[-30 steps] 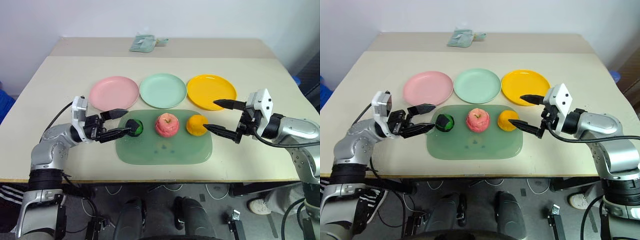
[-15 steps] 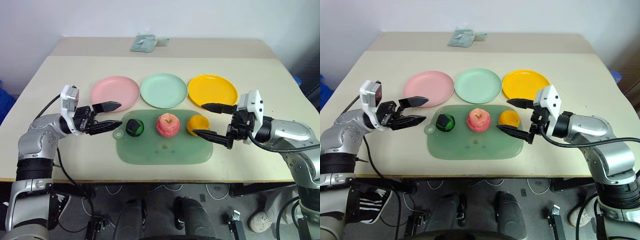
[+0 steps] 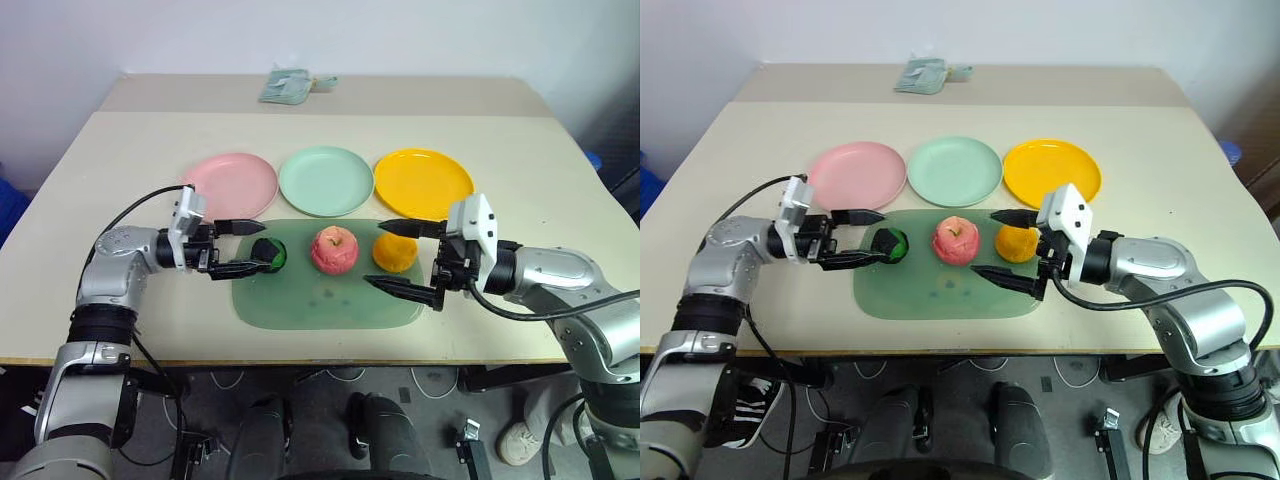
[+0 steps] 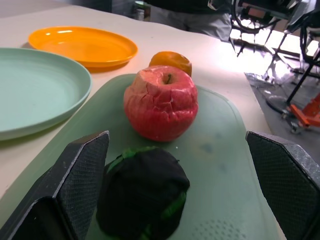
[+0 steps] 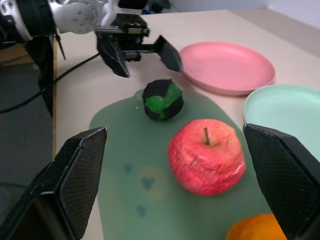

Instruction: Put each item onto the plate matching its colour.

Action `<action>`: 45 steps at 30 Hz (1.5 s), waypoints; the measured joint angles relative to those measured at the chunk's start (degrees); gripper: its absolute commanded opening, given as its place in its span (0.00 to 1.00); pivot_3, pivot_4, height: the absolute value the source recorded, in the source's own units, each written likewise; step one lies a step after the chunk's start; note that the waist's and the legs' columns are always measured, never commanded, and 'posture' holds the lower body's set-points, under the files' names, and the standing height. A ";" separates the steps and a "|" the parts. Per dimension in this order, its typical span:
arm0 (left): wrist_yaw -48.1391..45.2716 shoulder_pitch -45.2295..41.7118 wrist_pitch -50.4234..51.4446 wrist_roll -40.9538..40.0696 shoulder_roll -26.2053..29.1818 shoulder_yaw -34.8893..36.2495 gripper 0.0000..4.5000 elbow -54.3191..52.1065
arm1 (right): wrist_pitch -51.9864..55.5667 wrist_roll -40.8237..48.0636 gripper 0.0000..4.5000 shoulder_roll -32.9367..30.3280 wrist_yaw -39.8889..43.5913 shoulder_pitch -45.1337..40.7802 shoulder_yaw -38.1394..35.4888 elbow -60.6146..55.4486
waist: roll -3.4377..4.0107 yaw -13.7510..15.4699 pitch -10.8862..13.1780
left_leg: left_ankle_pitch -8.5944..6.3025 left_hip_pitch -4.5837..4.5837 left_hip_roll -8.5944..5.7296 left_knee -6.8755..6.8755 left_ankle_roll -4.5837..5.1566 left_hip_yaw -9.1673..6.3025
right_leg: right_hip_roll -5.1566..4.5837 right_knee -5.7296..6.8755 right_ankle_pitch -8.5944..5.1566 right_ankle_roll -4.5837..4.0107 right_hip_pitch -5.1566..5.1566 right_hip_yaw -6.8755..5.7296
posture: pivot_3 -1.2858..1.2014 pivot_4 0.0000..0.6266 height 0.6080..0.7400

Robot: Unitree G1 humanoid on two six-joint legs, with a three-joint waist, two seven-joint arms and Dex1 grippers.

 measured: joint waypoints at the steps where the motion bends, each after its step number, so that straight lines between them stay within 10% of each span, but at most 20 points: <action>1: 0.00 -0.43 -0.52 0.09 -0.17 -0.02 1.00 0.23 | -0.31 -0.23 0.99 0.07 -0.07 -0.01 0.01 0.00 | 0.00 0.00 0.00 | 0.00 0.00 0.00 0.00 0.00 0.01 | 0.00 0.00 0.00 0.00 0.00 0.00 | 0.52 0.24 1.00; 29: 1.13 -5.16 -18.08 10.13 -5.44 -2.56 1.00 17.97 | -2.92 -1.79 0.99 1.62 -2.28 0.99 -0.58 0.03 | 0.00 0.04 0.00 | 0.00 -0.01 0.00 0.00 0.00 0.01 | -0.03 -0.02 0.07 0.11 0.01 0.00 | 0.52 0.24 1.00; 33: 0.97 -5.67 -19.46 10.76 -5.88 -2.56 0.71 19.65 | -2.92 -1.84 1.00 1.58 -2.29 0.76 -0.59 0.04 | -0.01 0.01 0.00 | 0.00 -0.01 0.00 0.00 0.00 0.01 | -0.02 -0.01 0.07 0.12 0.01 -0.01 | 0.52 0.24 1.00; 45: 4.96 -11.89 -18.81 8.10 -8.12 1.96 0.71 21.45 | -0.69 1.48 1.00 7.73 -9.78 -5.50 -4.19 4.11 | -0.02 0.12 0.00 | 0.00 -0.02 -0.01 0.05 0.00 -0.02 | -0.02 0.00 0.10 0.16 0.03 -0.02 | 0.52 0.24 1.00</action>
